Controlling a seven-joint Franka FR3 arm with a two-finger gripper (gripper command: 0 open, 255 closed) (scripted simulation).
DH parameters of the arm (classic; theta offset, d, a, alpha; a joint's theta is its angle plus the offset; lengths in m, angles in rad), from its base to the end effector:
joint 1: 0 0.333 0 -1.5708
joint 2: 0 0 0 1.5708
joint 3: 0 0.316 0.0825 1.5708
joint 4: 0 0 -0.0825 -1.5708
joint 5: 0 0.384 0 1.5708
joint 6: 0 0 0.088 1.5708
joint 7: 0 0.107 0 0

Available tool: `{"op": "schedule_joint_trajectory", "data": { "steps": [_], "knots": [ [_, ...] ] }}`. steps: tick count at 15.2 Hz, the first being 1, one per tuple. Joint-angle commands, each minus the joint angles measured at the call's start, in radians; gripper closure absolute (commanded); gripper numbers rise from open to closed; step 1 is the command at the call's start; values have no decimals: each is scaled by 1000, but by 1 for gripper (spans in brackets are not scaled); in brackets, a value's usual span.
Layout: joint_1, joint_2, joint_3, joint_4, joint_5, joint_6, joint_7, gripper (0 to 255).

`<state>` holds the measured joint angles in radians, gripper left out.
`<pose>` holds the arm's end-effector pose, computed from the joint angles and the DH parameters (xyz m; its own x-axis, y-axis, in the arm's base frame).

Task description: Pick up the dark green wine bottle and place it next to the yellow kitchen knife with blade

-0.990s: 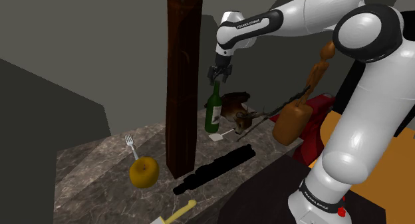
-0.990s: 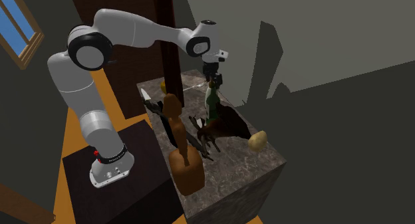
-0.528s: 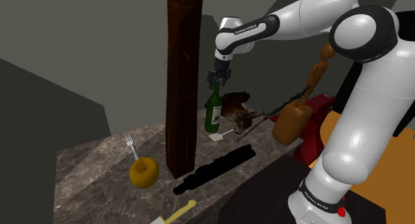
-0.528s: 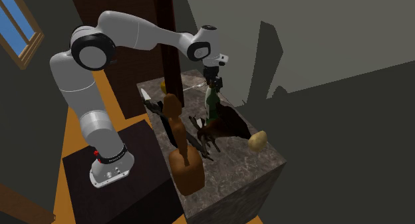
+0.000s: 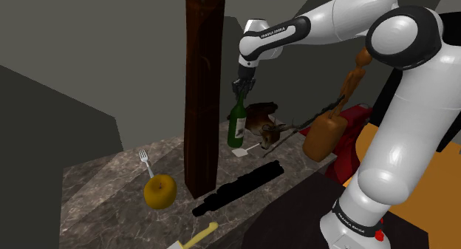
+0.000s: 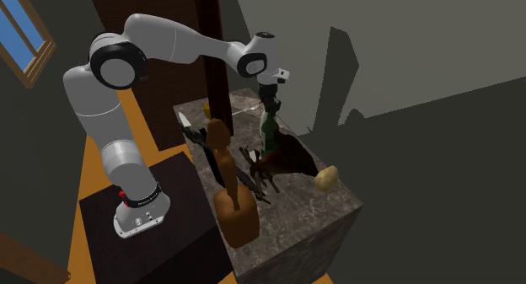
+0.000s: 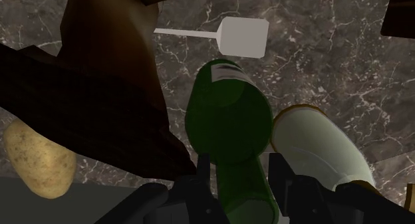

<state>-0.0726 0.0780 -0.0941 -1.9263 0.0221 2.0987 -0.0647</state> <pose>0.5799 -0.0954 0.4572 0.9892 -0.1112 0.0952 -0.1110 -0.9938 -0.0066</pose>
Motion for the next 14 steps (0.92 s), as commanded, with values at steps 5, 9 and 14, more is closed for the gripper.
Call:
{"op": "schedule_joint_trajectory", "data": {
  "steps": [5,9,14],
  "knots": [
    [0,0,0,0,0,0,0,255],
    [0,-10,0,28,-2,-38,1,255],
    [0,-22,0,81,-3,-103,3,255]
  ]
}}
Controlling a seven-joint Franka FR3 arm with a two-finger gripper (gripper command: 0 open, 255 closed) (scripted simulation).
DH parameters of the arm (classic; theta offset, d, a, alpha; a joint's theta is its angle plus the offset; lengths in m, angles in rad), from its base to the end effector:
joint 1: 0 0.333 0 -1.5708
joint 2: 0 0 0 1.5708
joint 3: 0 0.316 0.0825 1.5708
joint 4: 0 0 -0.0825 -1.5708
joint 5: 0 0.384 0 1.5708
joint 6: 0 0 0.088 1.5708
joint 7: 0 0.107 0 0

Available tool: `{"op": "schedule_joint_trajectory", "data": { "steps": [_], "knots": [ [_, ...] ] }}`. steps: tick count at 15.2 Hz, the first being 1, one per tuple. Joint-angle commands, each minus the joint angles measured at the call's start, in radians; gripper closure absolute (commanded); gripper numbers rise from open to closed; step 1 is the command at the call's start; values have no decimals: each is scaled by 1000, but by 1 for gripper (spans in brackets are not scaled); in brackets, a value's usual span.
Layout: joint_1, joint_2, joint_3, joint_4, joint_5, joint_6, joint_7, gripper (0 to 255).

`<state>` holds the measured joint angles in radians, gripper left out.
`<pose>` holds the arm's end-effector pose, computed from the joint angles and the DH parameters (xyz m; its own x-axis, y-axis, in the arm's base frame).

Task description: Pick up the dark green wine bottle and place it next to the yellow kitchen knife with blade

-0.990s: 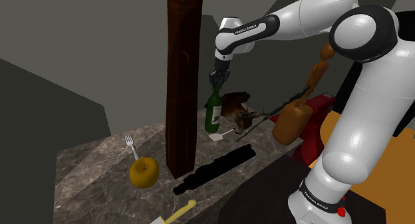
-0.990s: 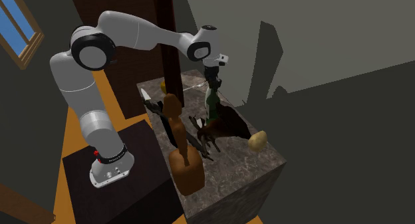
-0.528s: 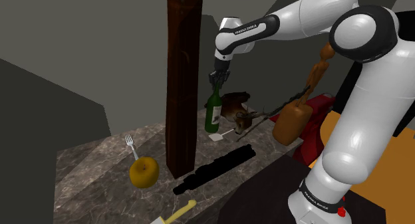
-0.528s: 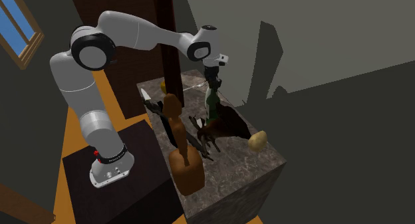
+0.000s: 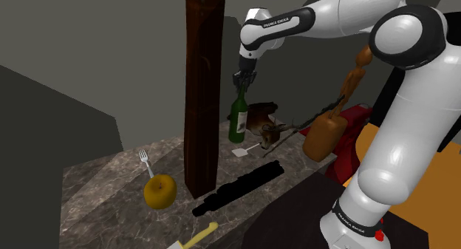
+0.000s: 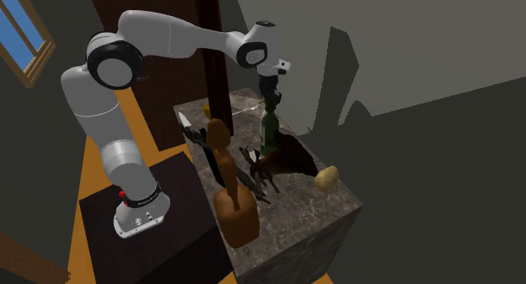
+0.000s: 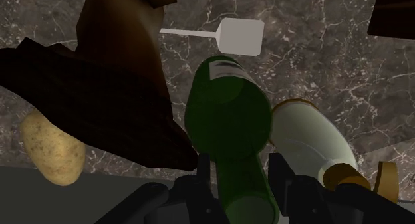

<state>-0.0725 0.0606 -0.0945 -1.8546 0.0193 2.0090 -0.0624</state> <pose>0.5806 -0.0957 0.4933 0.9893 -0.1111 0.0945 -0.1110 -0.9938 -0.0066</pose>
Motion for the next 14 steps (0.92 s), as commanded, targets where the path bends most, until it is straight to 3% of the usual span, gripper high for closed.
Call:
{"op": "schedule_joint_trajectory", "data": {
  "steps": [1,8,14],
  "knots": [
    [0,-6,0,20,-1,-27,1,255],
    [0,-13,0,99,-2,-112,3,255],
    [71,-75,67,24,-21,-98,145,255]
  ]
}}
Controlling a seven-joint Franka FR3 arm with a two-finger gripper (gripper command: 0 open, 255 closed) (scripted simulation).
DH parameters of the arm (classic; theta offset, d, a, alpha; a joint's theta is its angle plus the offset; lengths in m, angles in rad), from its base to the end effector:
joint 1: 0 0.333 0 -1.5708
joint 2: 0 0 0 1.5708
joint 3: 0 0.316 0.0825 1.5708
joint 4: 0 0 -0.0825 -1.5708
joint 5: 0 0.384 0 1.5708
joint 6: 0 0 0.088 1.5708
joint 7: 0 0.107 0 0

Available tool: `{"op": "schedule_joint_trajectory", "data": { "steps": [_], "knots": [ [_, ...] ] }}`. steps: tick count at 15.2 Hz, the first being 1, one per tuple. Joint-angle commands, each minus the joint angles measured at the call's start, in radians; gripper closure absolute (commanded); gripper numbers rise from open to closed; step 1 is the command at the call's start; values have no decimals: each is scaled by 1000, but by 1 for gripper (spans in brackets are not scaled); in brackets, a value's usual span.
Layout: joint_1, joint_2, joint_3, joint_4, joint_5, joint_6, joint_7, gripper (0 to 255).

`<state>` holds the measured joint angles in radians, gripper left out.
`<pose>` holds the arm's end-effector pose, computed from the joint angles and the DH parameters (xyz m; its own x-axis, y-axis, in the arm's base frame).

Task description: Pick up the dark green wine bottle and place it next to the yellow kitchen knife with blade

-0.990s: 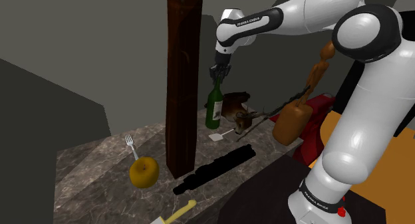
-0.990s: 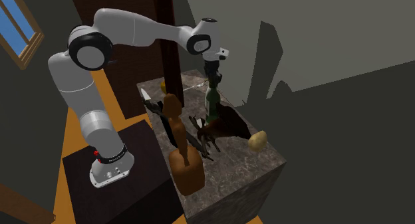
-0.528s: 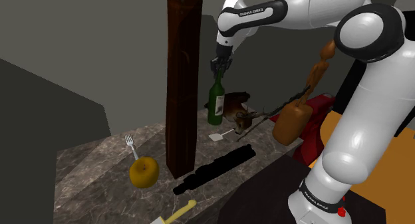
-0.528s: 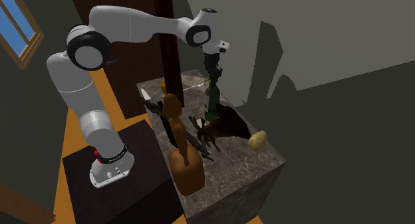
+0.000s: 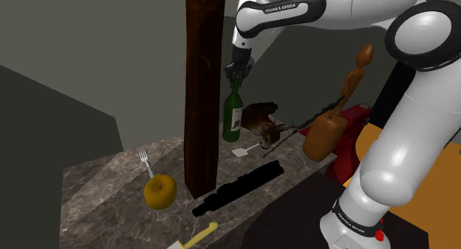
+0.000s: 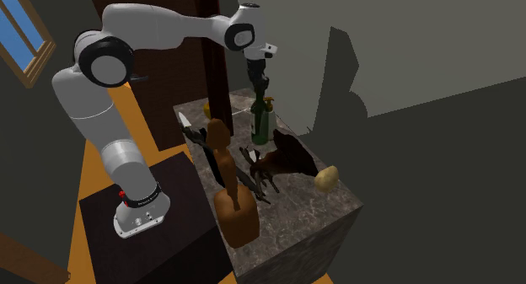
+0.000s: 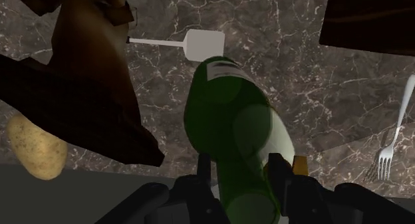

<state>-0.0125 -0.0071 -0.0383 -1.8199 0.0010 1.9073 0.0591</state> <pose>0.5698 -0.0290 0.5394 0.9895 -0.1098 0.0941 -0.1097 -0.9939 -0.0068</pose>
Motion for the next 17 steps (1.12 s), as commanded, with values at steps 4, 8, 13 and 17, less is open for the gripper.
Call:
{"op": "schedule_joint_trajectory", "data": {
  "steps": [4,8,13,17],
  "knots": [
    [56,-29,59,-36,-11,7,119,255],
    [101,-35,108,-43,-18,6,215,255],
    [158,-21,169,-24,-29,-1,337,255],
    [205,8,217,11,-41,-11,435,255]
  ]
}}
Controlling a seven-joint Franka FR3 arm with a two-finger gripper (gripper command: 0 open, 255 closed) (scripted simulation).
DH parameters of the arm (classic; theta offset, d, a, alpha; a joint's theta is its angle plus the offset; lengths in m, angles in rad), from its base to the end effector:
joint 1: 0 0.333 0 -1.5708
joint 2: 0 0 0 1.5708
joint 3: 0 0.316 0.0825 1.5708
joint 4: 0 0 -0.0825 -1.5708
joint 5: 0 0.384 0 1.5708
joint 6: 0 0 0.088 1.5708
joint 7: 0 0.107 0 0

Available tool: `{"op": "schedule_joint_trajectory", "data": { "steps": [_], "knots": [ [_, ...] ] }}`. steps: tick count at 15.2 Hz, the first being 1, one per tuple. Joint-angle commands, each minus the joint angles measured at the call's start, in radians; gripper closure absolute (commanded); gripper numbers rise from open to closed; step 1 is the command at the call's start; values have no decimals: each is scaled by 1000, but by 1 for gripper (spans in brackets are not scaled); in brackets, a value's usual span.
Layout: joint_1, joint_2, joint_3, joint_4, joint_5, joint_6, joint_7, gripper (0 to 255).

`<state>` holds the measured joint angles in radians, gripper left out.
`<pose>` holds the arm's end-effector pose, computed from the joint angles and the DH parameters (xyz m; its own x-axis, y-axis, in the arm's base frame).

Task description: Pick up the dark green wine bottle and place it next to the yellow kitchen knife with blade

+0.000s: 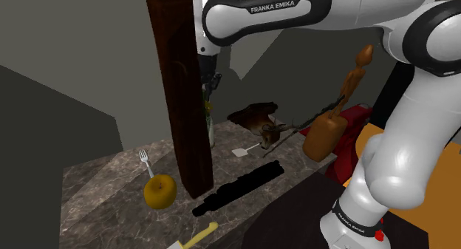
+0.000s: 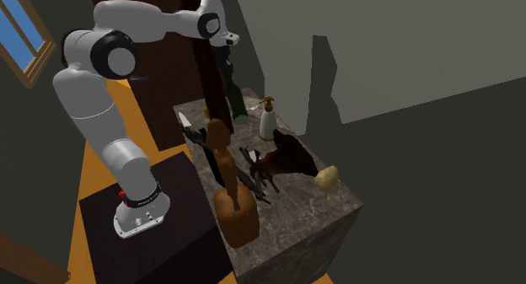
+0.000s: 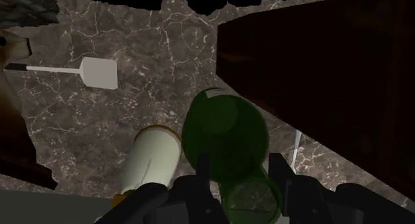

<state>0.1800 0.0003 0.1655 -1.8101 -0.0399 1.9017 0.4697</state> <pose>0.5398 0.1912 0.5395 0.9887 -0.1125 0.0986 -0.1124 -0.9936 -0.0067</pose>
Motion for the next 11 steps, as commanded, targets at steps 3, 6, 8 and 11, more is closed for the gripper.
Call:
{"op": "schedule_joint_trajectory", "data": {
  "steps": [3,6,8,11],
  "knots": [
    [49,33,48,41,-14,-16,98,255],
    [86,75,81,93,-31,-31,171,255],
    [113,108,101,134,-46,-43,220,255],
    [157,165,129,207,-70,-66,292,255]
  ]
}}
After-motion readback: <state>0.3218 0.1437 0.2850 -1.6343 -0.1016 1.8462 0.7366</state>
